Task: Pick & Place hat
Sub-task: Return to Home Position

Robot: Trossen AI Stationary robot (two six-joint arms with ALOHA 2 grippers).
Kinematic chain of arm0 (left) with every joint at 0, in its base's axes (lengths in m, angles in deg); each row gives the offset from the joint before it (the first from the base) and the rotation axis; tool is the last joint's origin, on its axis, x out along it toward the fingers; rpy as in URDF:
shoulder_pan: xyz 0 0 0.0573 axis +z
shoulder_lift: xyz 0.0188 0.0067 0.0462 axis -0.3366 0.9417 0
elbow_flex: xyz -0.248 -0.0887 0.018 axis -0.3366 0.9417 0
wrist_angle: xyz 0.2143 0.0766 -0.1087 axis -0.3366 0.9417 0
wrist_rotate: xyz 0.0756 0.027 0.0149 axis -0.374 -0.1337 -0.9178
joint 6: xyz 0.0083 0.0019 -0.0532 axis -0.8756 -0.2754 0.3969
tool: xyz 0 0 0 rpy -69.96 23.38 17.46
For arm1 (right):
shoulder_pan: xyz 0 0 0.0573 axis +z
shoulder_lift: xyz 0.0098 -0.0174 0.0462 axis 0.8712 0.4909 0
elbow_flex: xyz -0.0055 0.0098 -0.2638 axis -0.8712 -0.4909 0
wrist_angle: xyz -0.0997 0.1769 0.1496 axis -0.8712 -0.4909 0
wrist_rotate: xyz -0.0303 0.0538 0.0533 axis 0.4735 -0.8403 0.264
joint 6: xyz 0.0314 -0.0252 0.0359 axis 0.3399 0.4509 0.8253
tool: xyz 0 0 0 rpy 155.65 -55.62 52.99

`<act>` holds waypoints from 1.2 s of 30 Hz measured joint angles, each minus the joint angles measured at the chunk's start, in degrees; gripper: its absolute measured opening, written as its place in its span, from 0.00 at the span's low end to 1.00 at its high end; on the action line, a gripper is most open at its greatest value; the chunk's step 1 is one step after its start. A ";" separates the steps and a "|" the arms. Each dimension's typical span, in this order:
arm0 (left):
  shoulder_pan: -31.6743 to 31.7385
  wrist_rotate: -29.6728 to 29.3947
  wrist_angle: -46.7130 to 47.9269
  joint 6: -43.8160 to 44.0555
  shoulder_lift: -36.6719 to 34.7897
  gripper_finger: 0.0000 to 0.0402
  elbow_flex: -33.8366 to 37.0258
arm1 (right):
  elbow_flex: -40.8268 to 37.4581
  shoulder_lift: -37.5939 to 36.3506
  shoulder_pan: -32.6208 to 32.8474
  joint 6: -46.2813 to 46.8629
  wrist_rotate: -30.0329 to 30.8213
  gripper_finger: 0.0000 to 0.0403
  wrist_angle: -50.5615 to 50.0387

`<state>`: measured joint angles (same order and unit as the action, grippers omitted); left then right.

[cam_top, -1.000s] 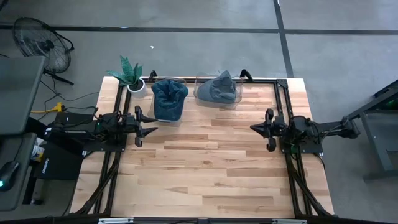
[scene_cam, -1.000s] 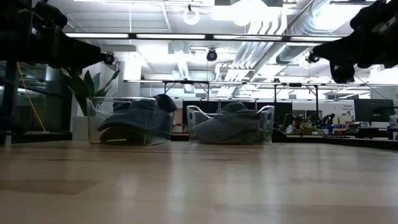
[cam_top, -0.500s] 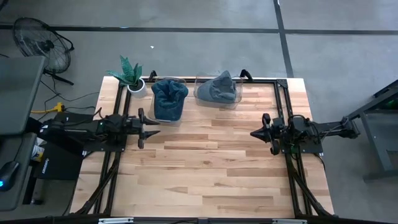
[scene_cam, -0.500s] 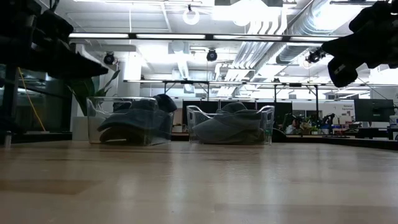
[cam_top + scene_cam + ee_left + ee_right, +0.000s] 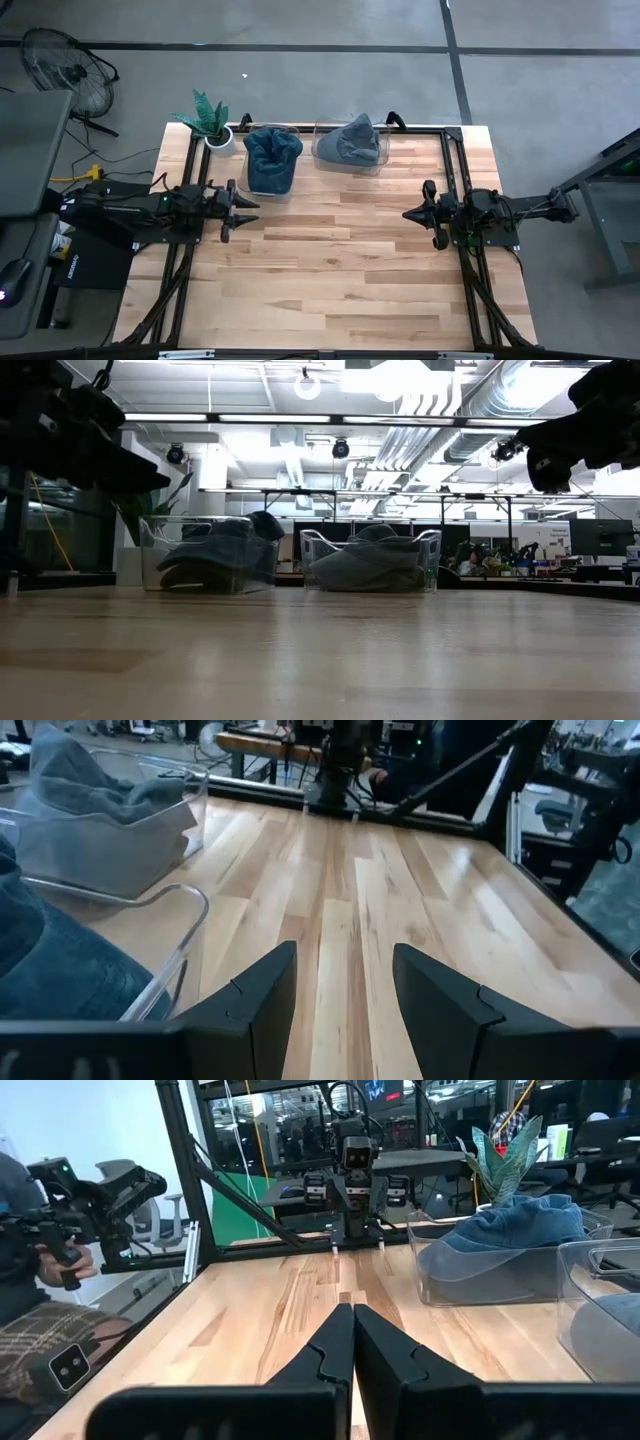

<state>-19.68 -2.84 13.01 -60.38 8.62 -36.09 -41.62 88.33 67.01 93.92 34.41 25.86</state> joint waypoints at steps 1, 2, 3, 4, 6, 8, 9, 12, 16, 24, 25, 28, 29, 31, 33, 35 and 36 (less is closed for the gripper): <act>0.00 0.00 0.02 0.22 -0.01 0.41 -0.08 | 0.00 0.00 0.00 -0.01 0.00 0.01 0.00; 0.00 -0.02 0.11 0.39 -0.01 0.41 -0.19 | 0.00 0.00 0.00 -0.01 0.00 0.02 0.00; 0.00 -0.03 0.15 0.39 0.00 0.41 -0.35 | 0.00 0.00 0.00 -0.01 0.00 0.02 0.00; 0.00 -0.04 0.30 0.39 -0.01 0.41 -0.41 | 0.00 0.00 0.00 -0.01 0.00 0.02 0.00; 0.00 0.04 -0.04 0.39 -0.01 0.41 -0.42 | 0.00 0.00 0.00 -0.01 0.00 0.01 0.00; 0.00 0.28 0.02 0.40 -0.01 0.41 -0.42 | 0.00 0.00 0.00 -0.01 0.00 0.01 0.02; 0.00 0.28 0.03 0.40 -0.01 0.41 -0.42 | 0.00 0.00 0.00 -0.01 0.00 0.01 0.02; 0.00 0.28 0.02 0.40 -0.01 0.41 -0.43 | 0.00 0.00 0.00 -0.01 0.00 0.00 0.02; 0.00 0.31 0.02 0.42 -0.01 0.41 -0.45 | 0.00 0.00 -0.02 -0.01 0.00 0.01 0.02; 0.00 0.33 0.02 0.42 -0.01 0.41 -0.45 | 0.00 0.00 -0.01 -0.01 -0.01 0.02 0.02; 0.00 0.33 0.02 0.40 -0.01 0.41 -0.45 | 0.00 0.00 0.00 -0.01 -0.02 0.02 0.02; 0.00 0.34 0.02 0.39 -0.01 0.41 -0.45 | 0.00 0.00 0.00 -0.01 -0.02 0.01 0.02; 0.00 0.34 0.01 0.42 -0.01 0.41 -0.45 | 0.00 0.00 0.00 -0.01 -0.02 0.01 0.02; 0.00 0.35 0.00 0.41 -0.01 0.41 -0.47 | 0.00 0.00 0.00 -0.01 -0.02 0.02 0.02; 0.00 0.35 0.00 0.42 -0.01 0.41 -0.47 | 0.00 0.00 0.00 -0.01 -0.02 0.02 0.02; 0.00 0.35 0.00 0.41 -0.01 0.41 -0.47 | 0.00 0.00 0.00 -0.01 -0.02 0.02 0.03; 0.00 0.35 0.00 0.41 -0.01 0.41 -0.47 | 0.00 0.00 0.00 -0.01 -0.02 0.02 0.02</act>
<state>-19.68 -2.49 13.01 -59.96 8.61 -36.55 -41.62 88.33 67.01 93.92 34.39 25.88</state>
